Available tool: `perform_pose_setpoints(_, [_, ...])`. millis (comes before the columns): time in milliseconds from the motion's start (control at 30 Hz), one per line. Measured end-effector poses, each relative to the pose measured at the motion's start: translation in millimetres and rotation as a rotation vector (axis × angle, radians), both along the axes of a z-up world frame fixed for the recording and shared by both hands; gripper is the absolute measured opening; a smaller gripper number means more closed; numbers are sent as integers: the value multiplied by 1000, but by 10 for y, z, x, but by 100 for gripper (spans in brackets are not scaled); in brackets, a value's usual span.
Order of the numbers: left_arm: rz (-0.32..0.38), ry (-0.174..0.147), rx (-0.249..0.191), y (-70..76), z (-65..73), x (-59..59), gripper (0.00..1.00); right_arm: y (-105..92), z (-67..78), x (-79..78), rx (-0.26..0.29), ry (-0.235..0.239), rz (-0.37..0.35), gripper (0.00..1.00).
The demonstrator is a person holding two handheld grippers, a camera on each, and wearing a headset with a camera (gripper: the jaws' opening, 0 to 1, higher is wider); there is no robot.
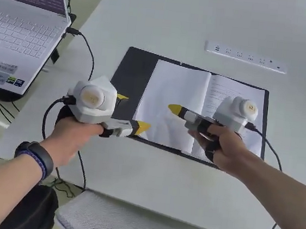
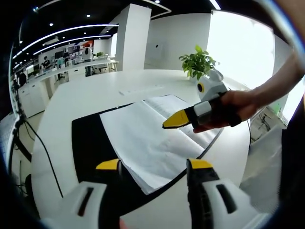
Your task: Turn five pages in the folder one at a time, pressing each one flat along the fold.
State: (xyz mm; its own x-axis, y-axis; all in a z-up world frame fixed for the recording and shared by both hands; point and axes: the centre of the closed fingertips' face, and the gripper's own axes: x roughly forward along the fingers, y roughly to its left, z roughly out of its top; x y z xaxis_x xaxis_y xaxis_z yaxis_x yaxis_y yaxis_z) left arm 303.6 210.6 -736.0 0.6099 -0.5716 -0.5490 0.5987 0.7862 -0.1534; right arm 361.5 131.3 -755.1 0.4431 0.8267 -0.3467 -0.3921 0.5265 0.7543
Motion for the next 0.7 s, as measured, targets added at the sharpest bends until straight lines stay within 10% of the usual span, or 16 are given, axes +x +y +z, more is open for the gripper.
perform_pose_setpoints(700, [14,131,79,41,-645,-22,24,-276,-81,47,-15,48,-77,8])
